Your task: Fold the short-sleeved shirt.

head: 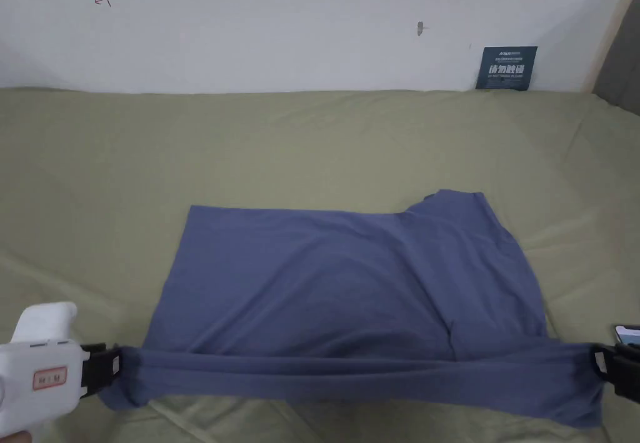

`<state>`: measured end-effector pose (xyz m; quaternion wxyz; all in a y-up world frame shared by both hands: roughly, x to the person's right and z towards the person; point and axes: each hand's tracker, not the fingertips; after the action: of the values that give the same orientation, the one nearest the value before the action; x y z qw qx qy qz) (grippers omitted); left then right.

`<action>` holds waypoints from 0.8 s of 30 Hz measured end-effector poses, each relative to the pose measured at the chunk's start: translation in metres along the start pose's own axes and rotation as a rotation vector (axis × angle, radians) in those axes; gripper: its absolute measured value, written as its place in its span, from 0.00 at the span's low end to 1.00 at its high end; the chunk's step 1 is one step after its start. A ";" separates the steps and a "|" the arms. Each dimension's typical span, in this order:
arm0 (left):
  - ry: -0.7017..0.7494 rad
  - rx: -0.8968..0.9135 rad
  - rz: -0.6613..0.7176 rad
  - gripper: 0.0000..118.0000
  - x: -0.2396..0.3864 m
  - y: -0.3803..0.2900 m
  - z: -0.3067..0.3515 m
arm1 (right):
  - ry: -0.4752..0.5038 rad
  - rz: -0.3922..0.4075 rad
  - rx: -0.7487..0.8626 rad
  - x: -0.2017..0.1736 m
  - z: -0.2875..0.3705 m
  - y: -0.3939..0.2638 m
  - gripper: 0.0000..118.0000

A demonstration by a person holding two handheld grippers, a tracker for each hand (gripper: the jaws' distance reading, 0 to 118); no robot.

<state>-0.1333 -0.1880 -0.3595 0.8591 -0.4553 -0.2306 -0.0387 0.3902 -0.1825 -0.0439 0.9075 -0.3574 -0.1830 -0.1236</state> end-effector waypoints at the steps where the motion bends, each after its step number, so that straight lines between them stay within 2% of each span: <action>1: -0.003 0.002 -0.007 0.02 0.001 0.011 -0.004 | 0.000 0.010 0.000 -0.001 -0.007 0.012 0.04; 10: 0.002 -0.002 -0.048 0.02 0.020 0.104 -0.061 | -0.015 0.007 -0.062 0.008 -0.092 0.093 0.04; 13: 0.017 -0.027 -0.079 0.02 0.025 0.121 -0.089 | -0.030 0.018 -0.103 0.013 -0.125 0.106 0.05; 19: 0.014 -0.054 -0.079 0.04 0.026 0.131 -0.133 | -0.021 -0.029 -0.150 0.027 -0.168 0.108 0.07; 20: 0.006 -0.049 -0.077 0.11 0.025 0.129 -0.137 | -0.009 -0.064 -0.152 0.029 -0.170 0.105 0.20; 21: 0.007 -0.027 -0.074 0.38 0.024 0.126 -0.138 | 0.008 -0.102 -0.143 0.030 -0.170 0.102 0.49; 22: 0.012 -0.023 -0.060 0.88 0.023 0.122 -0.140 | 0.000 -0.108 -0.147 0.033 -0.167 0.097 0.85; 23: -0.010 -0.047 -0.050 1.00 0.020 0.118 -0.142 | 0.014 -0.119 -0.141 0.034 -0.163 0.092 0.96; 24: -0.050 -0.009 -0.029 0.97 0.020 0.114 -0.132 | 0.013 -0.121 -0.125 0.033 -0.155 0.087 0.97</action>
<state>-0.0368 -0.2245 -0.5010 0.8503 -0.4567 -0.2584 -0.0407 0.4884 -0.2312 -0.1876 0.8754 -0.4008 -0.1904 -0.1918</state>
